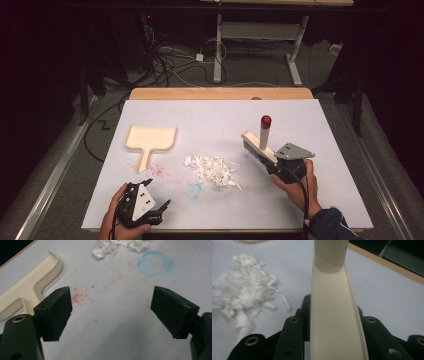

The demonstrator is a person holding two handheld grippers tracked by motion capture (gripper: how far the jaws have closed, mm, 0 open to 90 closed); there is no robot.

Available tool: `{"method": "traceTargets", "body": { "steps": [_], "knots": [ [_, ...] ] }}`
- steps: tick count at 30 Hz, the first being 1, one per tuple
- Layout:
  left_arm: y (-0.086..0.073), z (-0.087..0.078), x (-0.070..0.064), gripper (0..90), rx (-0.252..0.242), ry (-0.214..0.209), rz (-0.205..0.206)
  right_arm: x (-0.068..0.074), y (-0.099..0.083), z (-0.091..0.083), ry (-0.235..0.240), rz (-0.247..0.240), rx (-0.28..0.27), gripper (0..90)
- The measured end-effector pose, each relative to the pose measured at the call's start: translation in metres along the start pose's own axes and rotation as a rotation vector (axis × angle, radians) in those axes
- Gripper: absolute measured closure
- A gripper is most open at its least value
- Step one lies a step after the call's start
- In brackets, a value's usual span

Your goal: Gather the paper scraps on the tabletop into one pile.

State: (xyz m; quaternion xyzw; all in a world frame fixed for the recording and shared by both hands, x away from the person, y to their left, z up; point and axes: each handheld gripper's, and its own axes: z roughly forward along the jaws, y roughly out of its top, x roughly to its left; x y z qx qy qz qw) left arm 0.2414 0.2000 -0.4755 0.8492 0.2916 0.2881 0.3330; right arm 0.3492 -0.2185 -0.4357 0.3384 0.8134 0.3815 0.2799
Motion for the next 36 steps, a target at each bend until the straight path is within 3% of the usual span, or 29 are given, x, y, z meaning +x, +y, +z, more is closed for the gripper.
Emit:
{"method": "traceTargets", "body": {
  "steps": [2, 4, 8, 15, 22, 26, 31, 36],
  "knots": [
    [0.000, 0.000, 0.000, 16.5, -0.002, 0.000, -0.003, 0.005, -0.007, 0.009, -0.011, 0.018, 0.029, 69.2],
    [0.000, 0.000, 0.001, 16.5, -0.002, 0.000, -0.002, 0.013, -0.007, 0.013, -0.011, 0.016, 0.022, 69.2],
    [0.000, 0.000, 0.001, 16.5, -0.001, -0.001, 0.002, 0.034, 0.001, 0.019, 0.043, 0.049, 0.011, 69.1],
    [0.000, 0.001, 0.001, 16.5, -0.003, -0.006, 0.001, 0.076, 0.019, 0.041, 0.049, 0.060, -0.010, 69.0],
    [0.000, 0.000, 0.002, 16.5, -0.009, -0.005, 0.001, 0.098, 0.036, 0.057, 0.069, 0.068, -0.050, 69.1],
    [-0.001, 0.000, 0.002, 16.5, -0.011, -0.005, -0.007, 0.092, 0.041, 0.053, 0.043, 0.036, -0.069, 69.1],
    [-0.001, 0.000, 0.001, 16.5, -0.010, -0.005, -0.008, 0.066, 0.042, 0.029, 0.098, 0.083, -0.103, 69.0],
    [0.000, -0.001, 0.000, 16.5, -0.007, -0.001, 0.000, 0.039, 0.032, -0.005, 0.180, 0.039, -0.100, 69.0]
  ]
}}
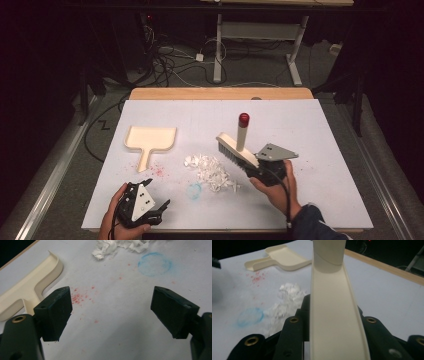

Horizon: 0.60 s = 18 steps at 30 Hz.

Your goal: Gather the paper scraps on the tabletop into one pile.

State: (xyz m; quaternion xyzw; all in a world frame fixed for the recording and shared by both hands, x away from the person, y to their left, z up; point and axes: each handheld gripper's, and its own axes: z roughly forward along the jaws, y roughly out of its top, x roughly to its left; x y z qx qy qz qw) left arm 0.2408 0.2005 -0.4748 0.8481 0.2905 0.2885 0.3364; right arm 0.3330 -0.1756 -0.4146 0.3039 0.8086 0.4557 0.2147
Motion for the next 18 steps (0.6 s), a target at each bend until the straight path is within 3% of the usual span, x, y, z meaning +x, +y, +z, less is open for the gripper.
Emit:
{"method": "traceTargets", "body": {
  "steps": [4, 10, 15, 18],
  "knots": [
    [0.000, 0.000, -0.001, 16.5, 0.004, 0.001, 0.004, -0.011, -0.012, -0.031, 0.042, -0.002, 0.043, 69.1],
    [0.000, 0.000, -0.001, 16.5, 0.005, 0.001, 0.006, -0.009, -0.041, -0.062, 0.112, -0.005, 0.119, 69.1],
    [0.001, 0.000, -0.002, 16.6, 0.009, -0.001, 0.012, 0.000, -0.061, -0.065, 0.176, -0.022, 0.172, 69.1],
    [0.002, 0.001, -0.002, 16.6, 0.012, -0.001, 0.018, 0.007, -0.059, -0.055, 0.198, -0.024, 0.157, 69.1]
  ]
}}
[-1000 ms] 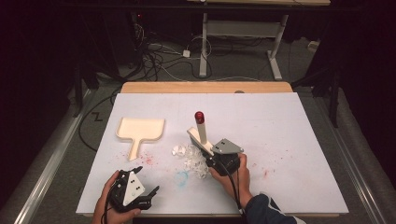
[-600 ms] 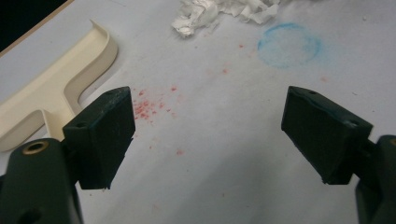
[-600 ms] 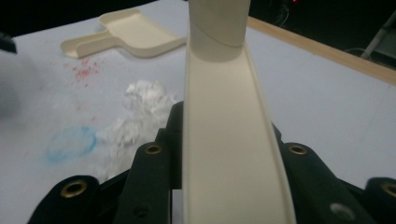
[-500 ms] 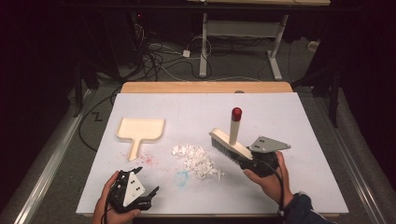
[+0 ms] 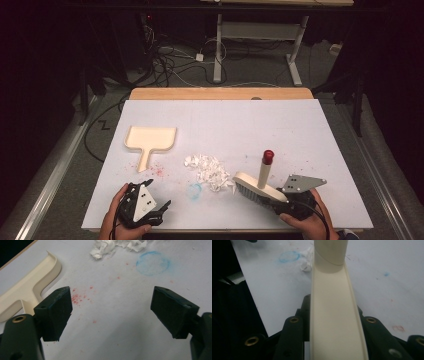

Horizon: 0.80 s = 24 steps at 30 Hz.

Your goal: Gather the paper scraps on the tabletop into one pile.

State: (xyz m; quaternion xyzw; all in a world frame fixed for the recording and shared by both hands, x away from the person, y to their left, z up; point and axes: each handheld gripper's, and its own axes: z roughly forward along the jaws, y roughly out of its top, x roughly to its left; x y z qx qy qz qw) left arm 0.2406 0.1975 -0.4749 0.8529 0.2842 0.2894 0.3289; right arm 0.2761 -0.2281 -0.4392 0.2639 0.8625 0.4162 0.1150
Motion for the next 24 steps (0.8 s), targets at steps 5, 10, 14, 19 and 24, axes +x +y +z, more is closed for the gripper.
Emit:
{"method": "traceTargets", "body": {
  "steps": [5, 10, 14, 19, 24],
  "knots": [
    [-0.001, 0.000, 0.001, 16.6, 0.001, -0.001, -0.004, 0.004, 0.016, 0.026, 0.012, -0.009, -0.030, 69.2],
    [-0.001, 0.001, 0.001, 16.6, 0.001, -0.003, -0.003, 0.007, 0.032, 0.048, 0.021, -0.029, -0.047, 69.1],
    [-0.002, 0.001, 0.002, 16.6, 0.001, -0.003, -0.004, 0.008, 0.040, 0.058, 0.017, -0.058, -0.060, 69.1],
    [-0.002, 0.001, 0.001, 16.6, 0.003, -0.002, -0.003, 0.008, 0.043, 0.057, 0.043, -0.082, -0.083, 69.1],
    [-0.002, 0.000, 0.001, 16.7, 0.003, 0.007, -0.003, 0.012, 0.045, 0.043, 0.047, -0.128, -0.100, 69.0]
  ]
}}
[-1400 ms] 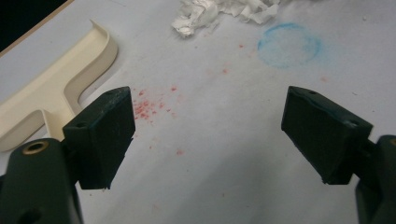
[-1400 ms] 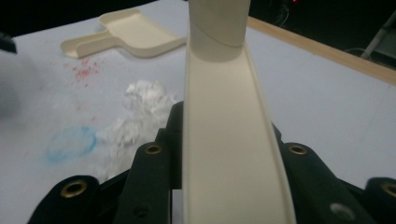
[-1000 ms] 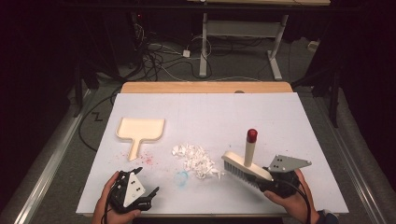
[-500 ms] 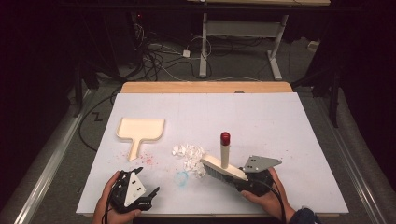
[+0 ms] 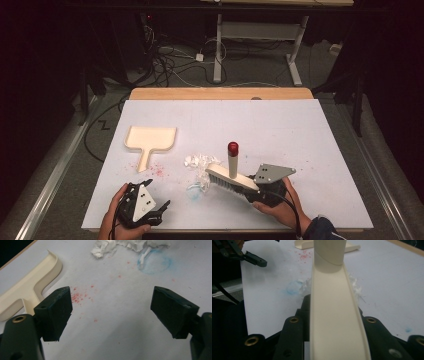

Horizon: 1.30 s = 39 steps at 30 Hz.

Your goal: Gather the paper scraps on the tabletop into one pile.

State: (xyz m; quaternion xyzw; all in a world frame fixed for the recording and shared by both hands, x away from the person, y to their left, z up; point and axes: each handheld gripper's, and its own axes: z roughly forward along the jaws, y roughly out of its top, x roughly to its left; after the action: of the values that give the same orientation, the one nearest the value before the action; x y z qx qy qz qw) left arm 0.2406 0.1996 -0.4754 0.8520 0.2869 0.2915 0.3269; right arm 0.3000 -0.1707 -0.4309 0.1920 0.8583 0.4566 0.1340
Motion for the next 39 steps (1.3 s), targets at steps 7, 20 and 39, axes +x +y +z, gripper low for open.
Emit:
{"method": "traceTargets", "body": {
  "steps": [7, 20, 39],
  "knots": [
    [-0.001, -0.002, 0.001, 16.7, -0.006, 0.017, -0.010, 0.006, 0.009, -0.016, 0.068, -0.028, -0.069, 69.0],
    [-0.001, -0.003, 0.004, 16.7, -0.019, 0.024, -0.031, -0.001, 0.002, 0.050, 0.202, -0.134, -0.013, 69.1],
    [-0.001, 0.000, 0.002, 16.7, -0.009, 0.013, -0.021, -0.023, 0.019, 0.054, 0.129, -0.104, -0.099, 69.1]
  ]
}}
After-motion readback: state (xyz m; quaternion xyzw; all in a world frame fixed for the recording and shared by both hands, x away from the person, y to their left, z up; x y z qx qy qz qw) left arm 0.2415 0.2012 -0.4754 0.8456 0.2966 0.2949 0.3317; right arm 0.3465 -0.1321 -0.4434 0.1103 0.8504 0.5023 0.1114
